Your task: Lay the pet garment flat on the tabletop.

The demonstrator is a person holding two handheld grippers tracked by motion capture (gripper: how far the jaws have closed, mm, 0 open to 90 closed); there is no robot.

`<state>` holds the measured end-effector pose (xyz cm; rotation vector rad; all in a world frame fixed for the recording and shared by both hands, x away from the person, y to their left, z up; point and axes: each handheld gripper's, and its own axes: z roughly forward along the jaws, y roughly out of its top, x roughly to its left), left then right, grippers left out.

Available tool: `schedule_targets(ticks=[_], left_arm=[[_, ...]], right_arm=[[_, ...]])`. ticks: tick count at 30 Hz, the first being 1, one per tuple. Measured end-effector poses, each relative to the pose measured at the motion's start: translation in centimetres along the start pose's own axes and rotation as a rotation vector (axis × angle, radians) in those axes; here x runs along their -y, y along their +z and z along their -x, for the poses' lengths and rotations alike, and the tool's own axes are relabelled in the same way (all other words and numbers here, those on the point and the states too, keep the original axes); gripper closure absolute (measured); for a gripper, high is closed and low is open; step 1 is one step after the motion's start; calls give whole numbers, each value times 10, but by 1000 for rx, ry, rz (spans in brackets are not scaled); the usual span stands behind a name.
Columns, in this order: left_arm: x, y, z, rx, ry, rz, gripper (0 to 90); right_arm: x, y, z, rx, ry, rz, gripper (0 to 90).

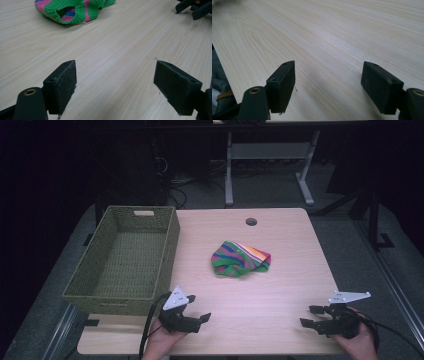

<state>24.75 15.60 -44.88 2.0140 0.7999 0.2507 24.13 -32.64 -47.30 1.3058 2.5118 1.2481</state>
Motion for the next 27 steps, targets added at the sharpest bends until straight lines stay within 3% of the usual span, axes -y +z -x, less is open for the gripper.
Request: schedule_targets(ticks=[9, 16, 21, 22, 27], left_arm=[[-1, 2, -1, 10, -3, 0, 183], [0, 0, 1, 11, 12, 6, 183], [0, 3, 0, 23, -2, 4, 183], [0, 5, -1, 24, 9, -14, 183], [-1, 7, 0, 32, 15, -13, 183]], right_arm=[[-1, -1, -1, 21, 0, 11, 267], [-11, -3, -8, 40, -33, 29, 251], [-21, 0, -8, 27, -21, 26, 200], [-24, 1, -6, 23, -8, 23, 191], [-33, 4, -6, -5, 5, 16, 176]])
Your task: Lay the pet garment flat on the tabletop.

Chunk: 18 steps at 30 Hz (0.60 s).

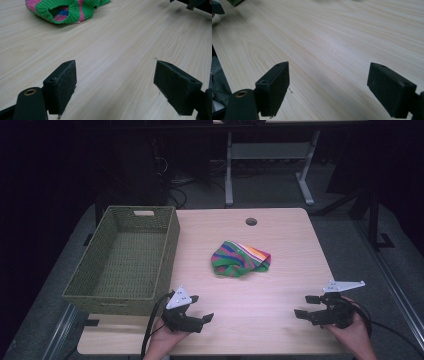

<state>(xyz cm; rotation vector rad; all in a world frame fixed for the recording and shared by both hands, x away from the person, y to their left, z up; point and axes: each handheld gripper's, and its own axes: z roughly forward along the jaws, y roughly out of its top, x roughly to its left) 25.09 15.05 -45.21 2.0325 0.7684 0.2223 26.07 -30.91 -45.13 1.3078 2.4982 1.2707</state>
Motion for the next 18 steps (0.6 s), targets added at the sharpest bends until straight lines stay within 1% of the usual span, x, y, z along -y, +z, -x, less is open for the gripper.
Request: schedule_targets(ticks=[1, 2, 3, 4, 6, 8, 10, 12, 16, 18], left_arm=[[0, 0, 0, 0, 1, 0, 183], [0, 1, 1, 2, -1, 0, 183], [0, 1, 1, 2, -1, 0, 183], [1, 1, 0, 2, 0, 0, 183], [0, 0, 0, 6, -5, 6, 183], [0, 0, 0, 7, -7, 8, 183], [0, 0, 1, 6, -9, 13, 183], [0, -1, 0, 5, -7, 16, 183], [-1, -2, -1, 4, -5, 14, 183], [-1, -2, -1, 1, -2, 13, 183]], right_arm=[[0, 0, 0, 0, 0, 0, 176], [-5, 3, -2, -5, -7, -31, 176], [-5, 3, -2, -5, -7, -31, 176], [-10, 5, -4, 3, -18, -44, 174], [-15, 6, -6, -5, -21, -48, 164], [-21, 7, -8, -10, -22, -66, 154], [-28, 8, -10, -17, -34, -77, 153], [-34, 11, -12, -8, -49, -83, 153], [-44, 19, -16, -30, -74, -108, 154], [-46, 21, -16, -34, -72, -118, 154]])
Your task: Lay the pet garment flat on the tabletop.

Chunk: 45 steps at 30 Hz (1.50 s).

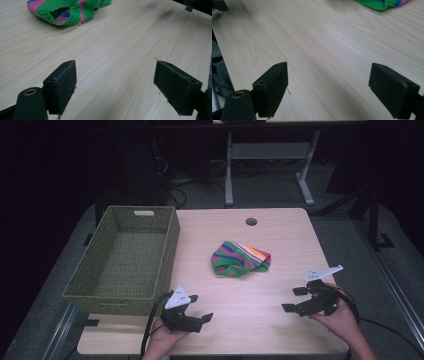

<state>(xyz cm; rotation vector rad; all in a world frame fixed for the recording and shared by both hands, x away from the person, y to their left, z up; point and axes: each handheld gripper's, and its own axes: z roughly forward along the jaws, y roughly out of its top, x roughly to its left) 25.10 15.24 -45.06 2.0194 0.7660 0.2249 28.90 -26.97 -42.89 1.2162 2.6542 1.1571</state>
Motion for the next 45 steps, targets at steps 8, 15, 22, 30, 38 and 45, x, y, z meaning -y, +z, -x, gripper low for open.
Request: schedule_targets(ticks=[8, 15, 22, 30, 38, 45], left_arm=[[0, -1, 0, 1, -1, 5, 183], [-1, 1, 0, 7, 15, -1, 183], [-2, -4, 1, -3, 4, 37, 187], [-2, -3, -1, -5, 1, 27, 187], [-3, -2, -1, 19, -17, 34, 186], [-2, -2, -2, 16, -25, 35, 186]], right_arm=[[-24, 12, 2, -23, -35, -49, 155], [-47, 23, 3, -46, -55, -70, 162], [-70, 34, 6, -88, -83, -91, 196], [-92, 44, 11, -100, -106, -101, 225], [-112, 48, 12, -85, -124, -121, 243], [-122, 54, 11, -93, -115, -119, 244]])
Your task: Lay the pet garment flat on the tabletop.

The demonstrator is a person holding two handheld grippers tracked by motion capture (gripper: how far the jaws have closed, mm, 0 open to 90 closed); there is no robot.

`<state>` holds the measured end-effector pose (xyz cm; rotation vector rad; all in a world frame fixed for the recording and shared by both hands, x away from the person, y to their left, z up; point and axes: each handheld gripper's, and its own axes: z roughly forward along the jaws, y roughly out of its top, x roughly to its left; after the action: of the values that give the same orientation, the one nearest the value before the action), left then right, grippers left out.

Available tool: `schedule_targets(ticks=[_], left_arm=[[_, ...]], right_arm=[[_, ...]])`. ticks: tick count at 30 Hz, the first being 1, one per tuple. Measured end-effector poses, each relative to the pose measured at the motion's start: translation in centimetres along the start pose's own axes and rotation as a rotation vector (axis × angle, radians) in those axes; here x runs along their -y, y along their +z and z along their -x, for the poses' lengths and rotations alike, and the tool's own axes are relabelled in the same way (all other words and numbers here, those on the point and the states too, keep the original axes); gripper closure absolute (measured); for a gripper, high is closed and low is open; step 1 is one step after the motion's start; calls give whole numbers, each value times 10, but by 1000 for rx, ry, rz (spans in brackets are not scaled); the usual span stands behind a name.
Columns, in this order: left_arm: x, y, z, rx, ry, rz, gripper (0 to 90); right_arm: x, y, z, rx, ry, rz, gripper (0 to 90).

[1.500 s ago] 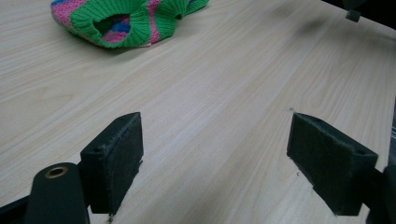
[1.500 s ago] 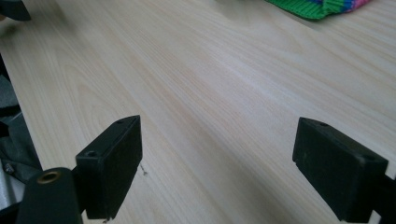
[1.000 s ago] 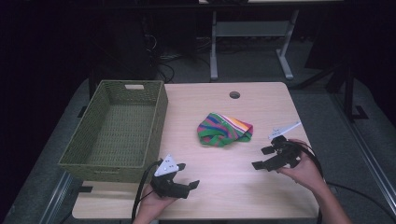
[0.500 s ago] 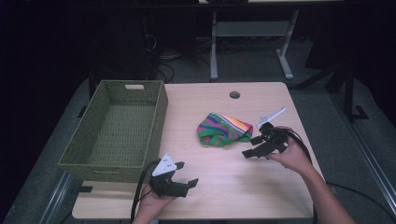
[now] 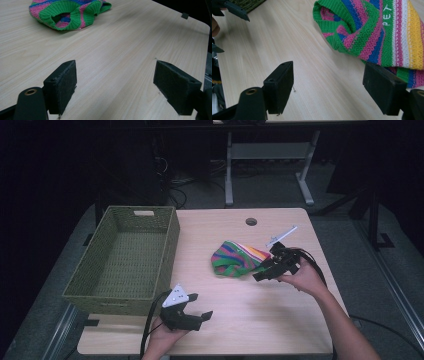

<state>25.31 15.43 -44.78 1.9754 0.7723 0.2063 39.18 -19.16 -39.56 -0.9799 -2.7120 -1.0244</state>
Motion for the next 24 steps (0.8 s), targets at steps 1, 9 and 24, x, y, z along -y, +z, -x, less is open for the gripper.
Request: schedule_targets(ticks=[1, 9, 24], left_arm=[[0, 0, 0, 0, 0, 1, 186], [0, 2, 2, 3, 10, -4, 183], [0, 1, 2, -5, 21, -5, 183]], right_arm=[[0, 0, 0, 0, 0, 0, 244], [-15, 4, -1, 5, -10, -9, 245], [-39, 9, 4, 25, -21, -26, 261]])
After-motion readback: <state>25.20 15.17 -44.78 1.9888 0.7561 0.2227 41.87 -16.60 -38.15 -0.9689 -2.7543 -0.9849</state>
